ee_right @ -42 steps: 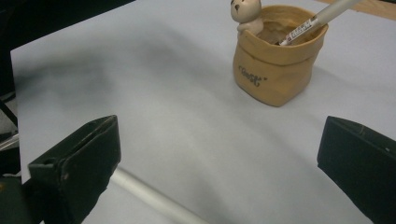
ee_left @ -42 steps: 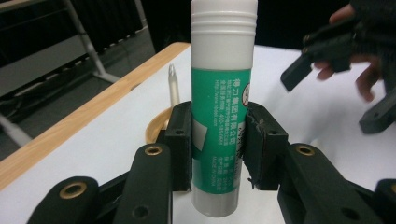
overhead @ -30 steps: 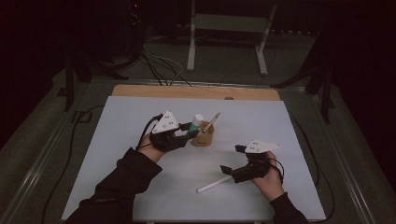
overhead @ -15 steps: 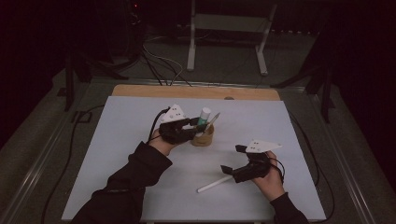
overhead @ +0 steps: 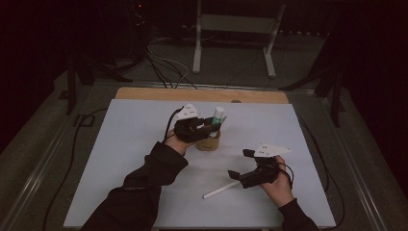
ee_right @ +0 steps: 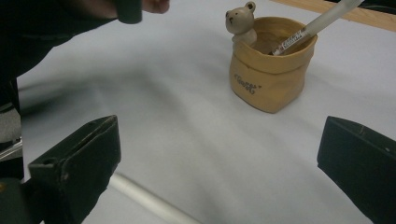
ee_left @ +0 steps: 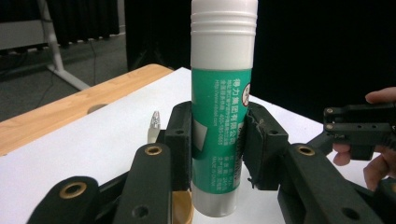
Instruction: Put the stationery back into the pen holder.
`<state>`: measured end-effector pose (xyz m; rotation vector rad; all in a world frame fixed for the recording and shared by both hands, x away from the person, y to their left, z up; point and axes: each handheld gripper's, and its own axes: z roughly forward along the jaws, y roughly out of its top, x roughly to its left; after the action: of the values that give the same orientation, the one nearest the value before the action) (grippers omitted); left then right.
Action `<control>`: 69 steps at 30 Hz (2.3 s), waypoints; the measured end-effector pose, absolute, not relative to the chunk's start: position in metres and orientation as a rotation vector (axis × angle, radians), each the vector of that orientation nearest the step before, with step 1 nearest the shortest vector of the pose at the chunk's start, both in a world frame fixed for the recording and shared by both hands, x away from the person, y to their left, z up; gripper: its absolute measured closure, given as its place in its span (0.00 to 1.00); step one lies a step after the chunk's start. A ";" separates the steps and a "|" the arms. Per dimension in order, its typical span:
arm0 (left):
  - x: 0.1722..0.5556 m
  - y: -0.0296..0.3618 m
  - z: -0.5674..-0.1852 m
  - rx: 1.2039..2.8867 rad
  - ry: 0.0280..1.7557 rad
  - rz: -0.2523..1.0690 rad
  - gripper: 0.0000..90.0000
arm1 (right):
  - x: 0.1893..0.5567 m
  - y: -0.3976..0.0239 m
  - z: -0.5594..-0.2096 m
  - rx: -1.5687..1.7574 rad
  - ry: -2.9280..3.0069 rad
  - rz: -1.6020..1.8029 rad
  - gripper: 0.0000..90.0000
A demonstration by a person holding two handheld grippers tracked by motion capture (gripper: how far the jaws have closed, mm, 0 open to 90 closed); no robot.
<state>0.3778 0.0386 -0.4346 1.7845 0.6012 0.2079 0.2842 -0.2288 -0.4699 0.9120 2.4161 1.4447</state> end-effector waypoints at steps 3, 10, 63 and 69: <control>0.381 0.036 -0.439 1.779 0.603 0.209 0.74 | 0.284 -0.229 -0.470 0.914 2.420 1.443 0.00; 0.390 0.031 -0.451 1.760 0.621 0.215 0.74 | 0.284 -0.229 -0.470 0.911 2.422 1.445 0.00; 0.387 0.027 -0.459 1.757 0.641 0.294 0.12 | 0.285 -0.231 -0.470 0.936 2.434 1.486 0.00; 0.378 0.039 -0.441 1.770 0.617 0.247 0.03 | 0.285 -0.232 -0.469 0.936 2.427 1.486 0.00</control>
<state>0.3781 0.0388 -0.4415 1.7697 0.6175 0.2473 0.2849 -0.2322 -0.4692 0.9364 2.4274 1.4859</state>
